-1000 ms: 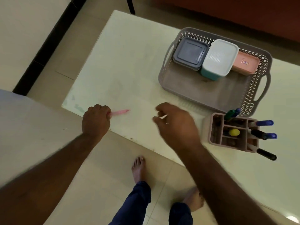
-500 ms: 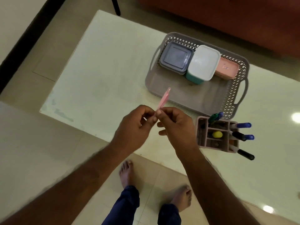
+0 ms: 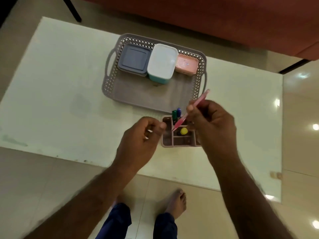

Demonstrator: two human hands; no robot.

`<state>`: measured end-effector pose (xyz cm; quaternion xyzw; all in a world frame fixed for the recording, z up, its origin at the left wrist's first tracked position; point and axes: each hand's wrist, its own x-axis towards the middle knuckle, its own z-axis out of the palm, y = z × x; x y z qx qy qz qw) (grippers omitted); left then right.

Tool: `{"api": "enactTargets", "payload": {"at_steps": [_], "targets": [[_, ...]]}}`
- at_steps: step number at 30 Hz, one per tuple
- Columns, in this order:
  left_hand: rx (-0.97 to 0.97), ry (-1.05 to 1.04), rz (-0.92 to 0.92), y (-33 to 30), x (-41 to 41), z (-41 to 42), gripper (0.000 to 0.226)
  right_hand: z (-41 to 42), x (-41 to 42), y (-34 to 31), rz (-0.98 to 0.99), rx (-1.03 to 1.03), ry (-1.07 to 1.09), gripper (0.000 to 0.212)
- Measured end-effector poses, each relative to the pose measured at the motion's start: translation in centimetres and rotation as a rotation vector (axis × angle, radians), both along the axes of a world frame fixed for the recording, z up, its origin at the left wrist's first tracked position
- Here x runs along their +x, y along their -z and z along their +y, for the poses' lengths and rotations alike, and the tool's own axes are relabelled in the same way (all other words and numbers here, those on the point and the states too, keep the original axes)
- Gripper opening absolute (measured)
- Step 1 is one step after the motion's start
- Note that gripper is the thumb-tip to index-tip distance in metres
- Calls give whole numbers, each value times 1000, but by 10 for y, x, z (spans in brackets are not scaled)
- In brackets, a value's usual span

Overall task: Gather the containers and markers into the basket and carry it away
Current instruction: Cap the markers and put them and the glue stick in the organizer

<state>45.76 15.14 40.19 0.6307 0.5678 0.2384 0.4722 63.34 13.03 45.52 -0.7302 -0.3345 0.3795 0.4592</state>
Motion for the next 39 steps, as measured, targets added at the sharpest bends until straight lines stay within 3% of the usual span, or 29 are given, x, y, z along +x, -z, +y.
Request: {"api": "enactTargets", "payload": {"at_steps": [5, 12, 19, 24, 28, 31, 35, 39], "targets": [[-168, 82, 335, 36, 9, -10, 56, -5, 40, 2, -400, 11, -98, 20], [-140, 113, 406, 53, 25, -15, 39, 9, 38, 36, -623, -136, -379, 15], [-146, 116, 450, 52, 32, -8, 33, 26, 30, 50, -783, -305, -491, 13], [-142, 143, 467, 49, 35, -10, 31, 20, 30, 37, -712, -335, -483, 36], [-102, 181, 514, 46, 31, -9, 26, -12, 51, 12, -602, -123, -121, 28], [-68, 205, 498, 37, 18, -8, 23, -43, 66, 11, -508, -211, 81, 30], [-91, 186, 459, 12, -2, -3, 15, -70, 59, 27, -40, -458, 50, 40], [-65, 211, 427, -23, -19, 17, 16, -64, 39, 26, 99, -340, -15, 18]]}}
